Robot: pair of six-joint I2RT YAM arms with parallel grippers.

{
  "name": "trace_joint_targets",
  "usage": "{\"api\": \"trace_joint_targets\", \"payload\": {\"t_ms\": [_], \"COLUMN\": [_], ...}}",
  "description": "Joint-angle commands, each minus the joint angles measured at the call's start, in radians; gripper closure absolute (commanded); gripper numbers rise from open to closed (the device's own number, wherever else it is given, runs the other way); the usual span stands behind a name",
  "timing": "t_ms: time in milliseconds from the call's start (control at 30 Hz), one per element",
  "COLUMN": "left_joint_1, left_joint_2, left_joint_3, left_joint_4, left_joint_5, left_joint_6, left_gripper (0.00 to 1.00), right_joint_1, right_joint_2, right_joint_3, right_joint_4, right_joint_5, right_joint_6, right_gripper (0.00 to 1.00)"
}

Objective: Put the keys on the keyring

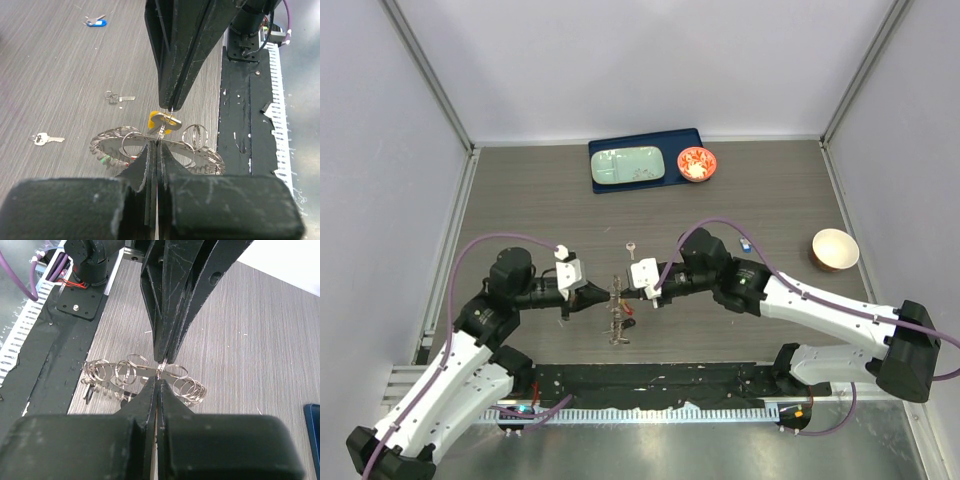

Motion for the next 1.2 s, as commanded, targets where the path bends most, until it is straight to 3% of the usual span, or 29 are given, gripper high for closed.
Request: {"api": "trace_joint_targets", "payload": {"t_ms": [0,167,633,967,1033,1133,1167], "left_joint_1": [0.021,0.026,0.027,0.027,0.027,0.026,0.027], "left_joint_2": [-0.044,-0.069,-0.136,-0.186,-0.183,-0.158,-0.135], "left_joint_3": [-0.007,-0.012,-0.024,-0.029,-0.023,-0.012,0.002], "left_joint_4": [0.083,0.097,0.146,0.114,0.091,0.055,0.045], "left_joint_5": [-0.062,-0.137,-0.368,-0.495,-0.503,-0.504,-0.507], "left_joint_6": [-0.052,-0.08,-0.247,-0.275,-0.278,-0.316,-0.327], "left_gripper": [1.0,1.0,1.0,1.0,1.0,0.84,0.74], "right_joint_1": [0.002,0.002,0.006,0.008,0.008,0.006,0.008], "right_joint_2": [-0.015,0.014,0.128,0.076,0.056,0.028,0.021], "right_joint_3": [-0.006,-0.03,-0.116,-0.141,-0.144,-0.138,-0.135], "right_joint_4": [0.047,0.076,0.378,0.44,0.429,0.404,0.395], "right_joint_5": [-0.001,-0.011,0.069,0.175,0.206,0.226,0.235], "right_joint_6": [0.033,0.061,0.211,0.321,0.334,0.371,0.383], "right_gripper": [0.99,0.99,0.98,0.65,0.66,0.63,0.58]}}
